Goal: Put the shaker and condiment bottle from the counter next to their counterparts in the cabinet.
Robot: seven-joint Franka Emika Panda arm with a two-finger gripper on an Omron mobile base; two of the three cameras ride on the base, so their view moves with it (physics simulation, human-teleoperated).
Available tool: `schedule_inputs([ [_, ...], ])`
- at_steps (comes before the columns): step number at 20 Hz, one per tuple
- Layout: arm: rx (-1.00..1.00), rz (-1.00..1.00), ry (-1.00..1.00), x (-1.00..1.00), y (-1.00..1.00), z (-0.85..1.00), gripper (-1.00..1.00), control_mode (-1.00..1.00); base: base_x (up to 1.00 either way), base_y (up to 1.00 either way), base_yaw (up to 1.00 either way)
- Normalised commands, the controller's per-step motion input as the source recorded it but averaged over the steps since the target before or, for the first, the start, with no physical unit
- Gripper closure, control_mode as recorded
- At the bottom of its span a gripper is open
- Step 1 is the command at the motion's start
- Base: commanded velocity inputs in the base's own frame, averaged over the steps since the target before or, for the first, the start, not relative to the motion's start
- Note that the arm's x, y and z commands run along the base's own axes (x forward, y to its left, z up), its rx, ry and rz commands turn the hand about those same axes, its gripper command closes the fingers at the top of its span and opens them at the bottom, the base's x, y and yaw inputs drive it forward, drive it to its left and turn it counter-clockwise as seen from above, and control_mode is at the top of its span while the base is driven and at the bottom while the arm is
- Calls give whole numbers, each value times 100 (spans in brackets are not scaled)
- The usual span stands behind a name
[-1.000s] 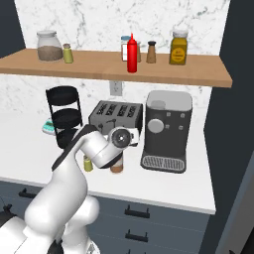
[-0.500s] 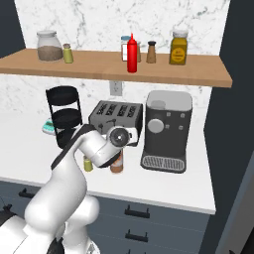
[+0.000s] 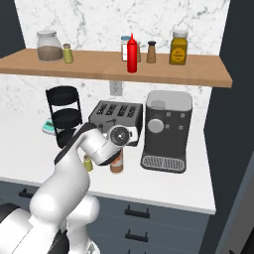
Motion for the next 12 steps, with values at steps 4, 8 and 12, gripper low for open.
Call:
schedule_inputs([
  [4, 0, 0, 1, 0, 23, -9, 100, -100, 0, 0, 0],
  [8, 0, 0, 4, 7, 0, 0, 100, -100, 0, 0, 0],
  [12, 0, 0, -1, 0, -16, 11, 100, -100, 0, 0, 0],
])
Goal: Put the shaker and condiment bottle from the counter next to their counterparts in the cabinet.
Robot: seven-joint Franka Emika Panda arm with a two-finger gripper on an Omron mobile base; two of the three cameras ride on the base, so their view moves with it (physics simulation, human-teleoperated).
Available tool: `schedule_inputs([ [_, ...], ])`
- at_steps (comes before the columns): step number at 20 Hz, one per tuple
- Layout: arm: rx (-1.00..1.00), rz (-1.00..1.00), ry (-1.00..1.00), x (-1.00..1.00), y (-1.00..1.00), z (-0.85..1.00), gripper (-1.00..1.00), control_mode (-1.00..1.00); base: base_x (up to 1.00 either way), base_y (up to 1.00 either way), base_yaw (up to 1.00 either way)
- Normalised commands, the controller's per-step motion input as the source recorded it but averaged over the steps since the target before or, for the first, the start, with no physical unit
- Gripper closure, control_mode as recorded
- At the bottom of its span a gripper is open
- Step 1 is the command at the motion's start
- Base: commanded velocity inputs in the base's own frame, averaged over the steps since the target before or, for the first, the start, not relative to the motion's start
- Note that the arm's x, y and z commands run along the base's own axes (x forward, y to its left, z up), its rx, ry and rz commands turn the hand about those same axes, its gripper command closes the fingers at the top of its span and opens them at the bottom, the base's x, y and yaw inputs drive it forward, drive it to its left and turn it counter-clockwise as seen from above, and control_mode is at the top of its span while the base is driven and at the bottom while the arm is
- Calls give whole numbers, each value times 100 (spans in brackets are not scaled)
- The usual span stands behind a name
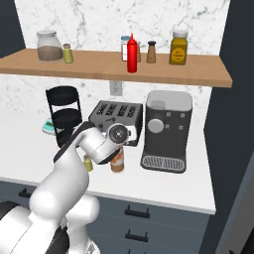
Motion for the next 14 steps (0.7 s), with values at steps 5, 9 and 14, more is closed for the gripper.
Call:
schedule_inputs([
  [5, 2, -3, -1, -12, -20, 47, 100, -100, 0, 0, 0],
  [9, 9, -8, 0, -21, -30, 62, 100, -100, 0, 0, 0],
  [14, 6, -9, 0, -20, -13, 58, 100, -100, 0, 0, 0],
])
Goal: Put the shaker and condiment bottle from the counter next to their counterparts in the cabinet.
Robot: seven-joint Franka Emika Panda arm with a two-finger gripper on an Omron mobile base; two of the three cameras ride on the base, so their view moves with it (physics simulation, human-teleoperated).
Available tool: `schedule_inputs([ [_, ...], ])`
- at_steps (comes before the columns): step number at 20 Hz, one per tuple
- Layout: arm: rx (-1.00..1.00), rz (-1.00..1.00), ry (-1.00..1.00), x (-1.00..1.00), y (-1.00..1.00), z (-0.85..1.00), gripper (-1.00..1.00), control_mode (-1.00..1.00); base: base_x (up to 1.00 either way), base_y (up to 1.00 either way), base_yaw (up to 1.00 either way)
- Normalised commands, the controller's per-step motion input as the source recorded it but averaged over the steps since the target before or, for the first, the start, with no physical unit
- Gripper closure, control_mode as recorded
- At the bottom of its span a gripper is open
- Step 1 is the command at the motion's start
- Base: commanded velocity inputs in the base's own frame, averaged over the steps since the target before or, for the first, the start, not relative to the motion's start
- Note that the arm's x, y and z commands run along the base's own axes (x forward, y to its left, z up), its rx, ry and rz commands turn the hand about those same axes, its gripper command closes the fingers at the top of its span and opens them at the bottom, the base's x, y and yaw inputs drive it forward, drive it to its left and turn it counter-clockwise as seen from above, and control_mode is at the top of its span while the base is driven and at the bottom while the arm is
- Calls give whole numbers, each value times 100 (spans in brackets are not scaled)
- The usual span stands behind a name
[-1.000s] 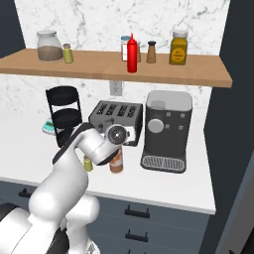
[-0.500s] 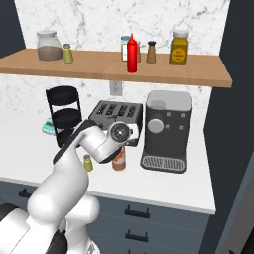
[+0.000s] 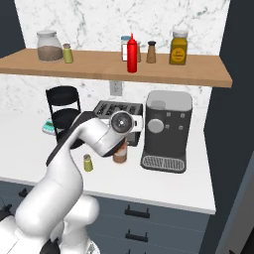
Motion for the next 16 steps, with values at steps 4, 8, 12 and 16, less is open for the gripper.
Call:
schedule_inputs([
  [4, 7, -9, 0, -45, -2, 85, 100, -100, 0, 0, 0],
  [8, 5, -15, -4, -50, 0, 92, 100, -100, 0, 0, 0],
  [12, 0, -22, -10, -38, 0, 94, 100, -100, 0, 0, 0],
  [16, -3, -22, -14, -29, 0, 99, 100, -100, 0, 0, 0],
])
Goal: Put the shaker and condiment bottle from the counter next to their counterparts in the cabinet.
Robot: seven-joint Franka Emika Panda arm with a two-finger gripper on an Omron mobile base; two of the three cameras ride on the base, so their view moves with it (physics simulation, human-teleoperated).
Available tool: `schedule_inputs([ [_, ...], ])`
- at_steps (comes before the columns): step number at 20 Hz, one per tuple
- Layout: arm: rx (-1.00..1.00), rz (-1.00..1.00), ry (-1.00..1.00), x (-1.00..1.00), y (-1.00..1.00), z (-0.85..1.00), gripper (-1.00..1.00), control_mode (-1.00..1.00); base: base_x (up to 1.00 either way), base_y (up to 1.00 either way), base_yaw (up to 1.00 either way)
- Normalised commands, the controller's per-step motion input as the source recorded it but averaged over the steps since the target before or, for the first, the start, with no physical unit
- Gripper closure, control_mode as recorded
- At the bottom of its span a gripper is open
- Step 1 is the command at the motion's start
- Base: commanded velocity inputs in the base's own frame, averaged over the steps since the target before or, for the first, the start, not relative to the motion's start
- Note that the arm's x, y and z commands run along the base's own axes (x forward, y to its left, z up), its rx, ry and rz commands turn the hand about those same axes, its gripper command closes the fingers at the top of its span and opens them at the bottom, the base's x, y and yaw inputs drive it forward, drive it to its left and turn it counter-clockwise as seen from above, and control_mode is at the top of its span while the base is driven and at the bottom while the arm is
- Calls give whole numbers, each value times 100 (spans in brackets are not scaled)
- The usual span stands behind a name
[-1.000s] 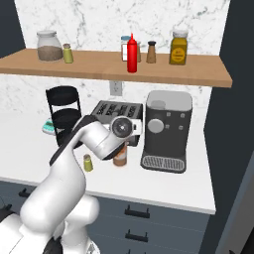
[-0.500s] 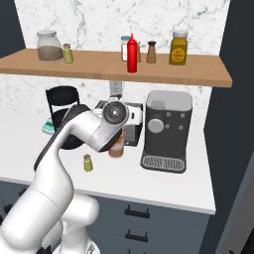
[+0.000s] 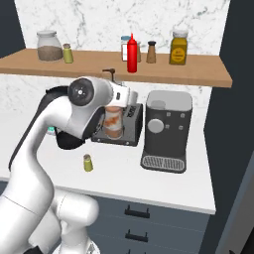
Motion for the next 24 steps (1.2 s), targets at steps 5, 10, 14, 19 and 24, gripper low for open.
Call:
schedule_inputs([
  [5, -3, -19, -9, -11, 0, 94, 100, -100, 0, 0, 0],
  [10, 1, -28, 5, 0, -34, 70, 100, -100, 0, 0, 0],
  [14, 9, -24, 9, 0, -56, 80, 100, -100, 0, 0, 0],
  [19, 3, -10, 15, 9, 1, 48, 100, -100, 0, 0, 0],
  [24, -2, 1, 1, 31, 12, 5, 100, -100, 0, 0, 0],
])
